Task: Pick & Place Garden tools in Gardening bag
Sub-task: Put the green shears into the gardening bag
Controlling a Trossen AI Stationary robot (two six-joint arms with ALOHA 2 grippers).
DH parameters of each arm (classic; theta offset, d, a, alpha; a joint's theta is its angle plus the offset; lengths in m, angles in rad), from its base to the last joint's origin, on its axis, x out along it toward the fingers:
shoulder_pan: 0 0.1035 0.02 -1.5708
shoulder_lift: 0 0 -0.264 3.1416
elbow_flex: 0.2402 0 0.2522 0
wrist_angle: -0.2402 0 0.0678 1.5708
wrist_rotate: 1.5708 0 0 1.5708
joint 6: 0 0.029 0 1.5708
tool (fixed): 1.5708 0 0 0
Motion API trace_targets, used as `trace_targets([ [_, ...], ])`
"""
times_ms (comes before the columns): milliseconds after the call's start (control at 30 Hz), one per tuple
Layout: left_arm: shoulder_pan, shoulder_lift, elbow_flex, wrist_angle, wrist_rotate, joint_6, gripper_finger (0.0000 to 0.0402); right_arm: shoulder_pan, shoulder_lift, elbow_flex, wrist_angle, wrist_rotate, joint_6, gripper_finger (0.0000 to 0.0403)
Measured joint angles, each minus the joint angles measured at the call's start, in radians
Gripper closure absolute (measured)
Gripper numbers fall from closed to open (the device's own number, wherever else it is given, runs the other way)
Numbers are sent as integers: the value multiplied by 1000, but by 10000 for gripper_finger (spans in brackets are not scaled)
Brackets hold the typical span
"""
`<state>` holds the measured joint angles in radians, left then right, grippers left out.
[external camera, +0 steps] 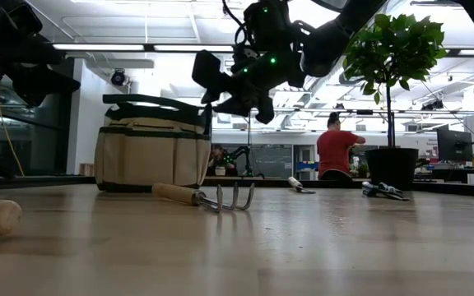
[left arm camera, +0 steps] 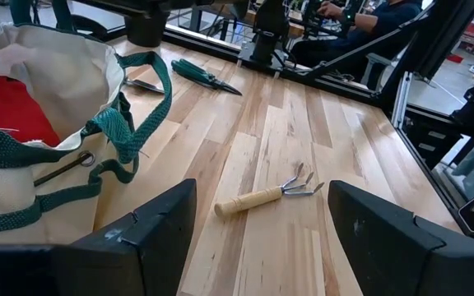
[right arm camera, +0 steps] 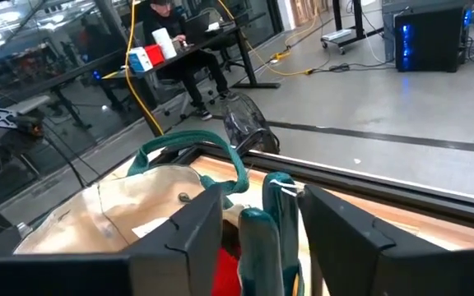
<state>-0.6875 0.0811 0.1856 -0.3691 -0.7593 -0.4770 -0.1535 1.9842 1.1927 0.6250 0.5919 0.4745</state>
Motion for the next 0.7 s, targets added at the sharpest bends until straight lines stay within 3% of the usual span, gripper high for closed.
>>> trace_targets([
  [267, 0, 0, 0, 0, 0, 0, 132, 0, -37, 0, -50, -54, -7, 207],
  [700, 0, 0, 0, 0, 0, 0, 132, -6, -179, 0, -230, -75, -137, 219],
])
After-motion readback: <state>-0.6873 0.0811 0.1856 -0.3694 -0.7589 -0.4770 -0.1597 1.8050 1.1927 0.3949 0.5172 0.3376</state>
